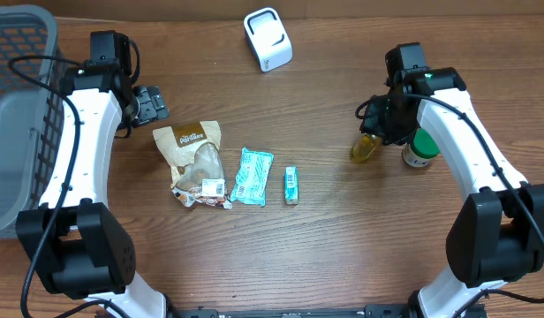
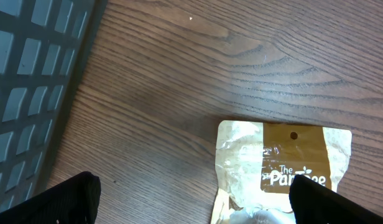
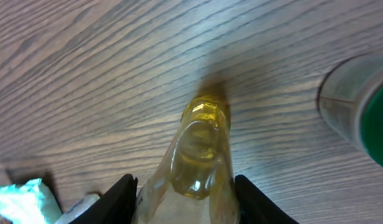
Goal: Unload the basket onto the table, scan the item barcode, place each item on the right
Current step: 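Lower the right gripper over the yellow oil bottle, then close the right gripper around the yellow bottle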
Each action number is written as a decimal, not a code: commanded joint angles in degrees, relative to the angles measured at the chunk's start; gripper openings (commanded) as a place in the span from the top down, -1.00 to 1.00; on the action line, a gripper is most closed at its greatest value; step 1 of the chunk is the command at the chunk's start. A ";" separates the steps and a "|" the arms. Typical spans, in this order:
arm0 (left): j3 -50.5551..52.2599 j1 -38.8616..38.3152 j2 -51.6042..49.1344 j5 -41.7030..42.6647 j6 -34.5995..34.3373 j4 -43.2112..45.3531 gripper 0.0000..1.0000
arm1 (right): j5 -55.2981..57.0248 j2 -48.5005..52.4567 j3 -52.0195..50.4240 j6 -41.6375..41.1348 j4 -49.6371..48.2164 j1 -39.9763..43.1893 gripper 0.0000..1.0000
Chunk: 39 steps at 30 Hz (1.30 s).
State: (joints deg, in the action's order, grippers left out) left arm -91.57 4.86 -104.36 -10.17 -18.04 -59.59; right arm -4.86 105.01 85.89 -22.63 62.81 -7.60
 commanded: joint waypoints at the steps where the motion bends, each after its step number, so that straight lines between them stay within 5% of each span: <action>1: -0.44 -0.61 0.96 -0.72 0.24 0.04 -0.99 | -2.34 0.24 -0.31 2.99 -0.20 -0.68 0.13; 20: -0.44 -0.66 0.96 -0.74 0.24 0.04 -0.99 | 2.97 0.24 -0.31 9.64 -0.98 -16.35 0.12; 30: -0.44 -0.66 0.96 -0.72 0.24 0.04 -0.99 | 6.34 0.24 -0.31 17.42 -1.05 -17.16 0.11; 39: -0.44 -0.66 0.96 -0.72 0.24 0.04 -0.99 | 6.73 0.24 -0.31 18.60 -1.51 -17.16 -0.40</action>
State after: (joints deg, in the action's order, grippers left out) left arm -91.57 4.86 -104.36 -10.17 -18.04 -59.59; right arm 0.99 105.01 85.89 -4.69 61.56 -24.80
